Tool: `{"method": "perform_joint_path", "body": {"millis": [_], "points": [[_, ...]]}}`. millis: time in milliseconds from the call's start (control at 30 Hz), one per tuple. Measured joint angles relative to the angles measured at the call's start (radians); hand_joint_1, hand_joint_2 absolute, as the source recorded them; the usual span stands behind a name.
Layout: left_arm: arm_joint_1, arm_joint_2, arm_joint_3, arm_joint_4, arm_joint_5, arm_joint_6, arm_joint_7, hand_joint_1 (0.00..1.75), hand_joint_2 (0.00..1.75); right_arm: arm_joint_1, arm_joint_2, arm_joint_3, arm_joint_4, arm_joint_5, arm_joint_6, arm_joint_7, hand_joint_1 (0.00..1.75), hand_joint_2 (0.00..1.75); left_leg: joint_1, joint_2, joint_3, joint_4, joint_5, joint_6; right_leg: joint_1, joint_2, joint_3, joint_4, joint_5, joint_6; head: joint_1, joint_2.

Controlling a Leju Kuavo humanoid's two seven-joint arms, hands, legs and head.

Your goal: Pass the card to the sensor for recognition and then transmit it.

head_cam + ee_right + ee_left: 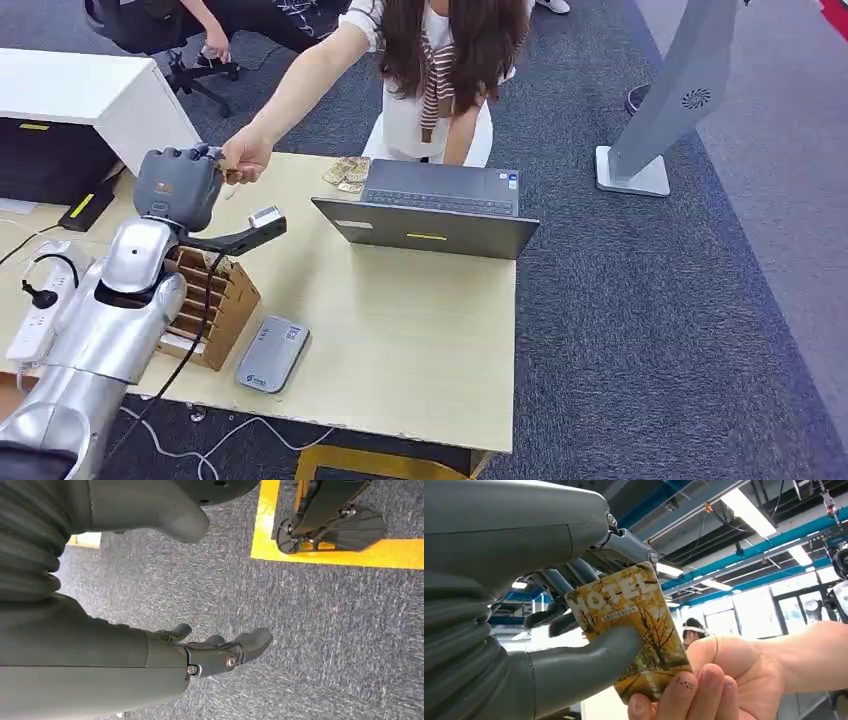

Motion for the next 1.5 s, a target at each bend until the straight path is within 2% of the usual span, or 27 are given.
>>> {"method": "perform_joint_path", "body": {"millis": [267, 500, 600, 767, 900, 1033, 1200, 1400, 1500], "points": [[0.025, -0.015, 0.0, 0.005, 0.0, 0.058, 0.004, 0.0, 1.75, 0.0, 0.0, 0.0, 0.0, 0.016, -0.004, 0.003, 0.0, 1.75, 0.0, 0.0, 0.0, 0.0, 0.0, 0.0, 0.0, 0.0, 0.0, 0.0, 0.0, 0.0, 0.0, 0.0], [0.082, -0.04, 0.0, -0.059, 0.006, 0.072, 0.004, 0.0, 1.75, 0.0, 0.0, 0.0, 0.0, 0.018, -0.007, 0.003, 0.0, 1.75, 0.0, 0.0, 0.0, 0.0, 0.0, 0.0, 0.0, 0.0, 0.0, 0.0, 0.0, 0.0, 0.0, 0.0], [0.124, -0.048, 0.0, -0.118, 0.03, 0.103, 0.002, 0.0, 1.75, 0.0, 0.0, -0.004, 0.0, 0.018, -0.012, 0.0, 0.0, 1.75, 0.0, 0.0, 0.0, 0.0, 0.0, 0.0, 0.0, 0.0, 0.0, 0.0, 0.0, 0.0, 0.0, 0.0], [0.265, -0.054, 0.006, -0.261, 0.088, 0.137, -0.021, 0.0, 1.75, 0.001, 0.0, -0.025, 0.0, 0.002, -0.026, -0.009, 0.0, 1.75, 0.0, 0.002, -0.001, 0.0, -0.002, 0.001, 0.0, 0.001, 0.0, 0.0, -0.001, 0.001, 0.0, 0.0], [0.514, -0.027, 0.039, -0.439, 0.116, 0.152, -0.035, 0.0, 1.75, 0.008, 0.0, -0.056, 0.0, -0.026, -0.045, -0.009, 0.0, 1.75, 0.0, 0.008, 0.002, -0.001, -0.006, 0.0, 0.0, 0.008, 0.0, 0.0, -0.003, 0.001, 0.0, 0.0], [0.754, 0.015, 0.127, -0.579, 0.145, 0.169, -0.066, 0.0, 1.75, 0.018, 0.0, -0.084, 0.0, -0.033, -0.055, -0.007, 0.0, 1.75, 0.0, 0.007, 0.002, -0.001, -0.008, 0.0, 0.0, 0.008, 0.0, 0.0, -0.007, 0.0, 0.0, 0.0], [0.949, 0.03, 0.273, -0.678, 0.179, 0.183, -0.113, 0.0, 1.75, 0.018, 0.0, -0.105, 0.0, -0.028, -0.058, -0.006, 0.0, 1.75, 0.001, 0.004, 0.003, -0.001, -0.009, -0.002, 0.0, 0.005, 0.002, 0.0, -0.009, 0.0, 0.0, 0.0], [1.051, 0.008, 0.482, -0.695, 0.178, 0.18, -0.191, 0.0, 1.75, 0.018, 0.0, -0.115, 0.0, -0.002, -0.055, -0.016, 0.0, 1.75, 0.001, 0.001, 0.003, -0.001, -0.009, -0.001, 0.0, 0.001, 0.003, 0.0, -0.009, 0.0, 0.0, 0.0], [1.071, -0.005, 0.546, -0.695, 0.179, 0.18, -0.207, 0.0, 1.75, 0.019, 0.0, -0.116, 0.0, -0.002, -0.055, -0.016, 0.0, 1.75, 0.001, 0.0, 0.003, -0.001, -0.009, -0.001, 0.0, 0.0, 0.004, 0.0, -0.009, 0.0, 0.0, 0.0]]}}
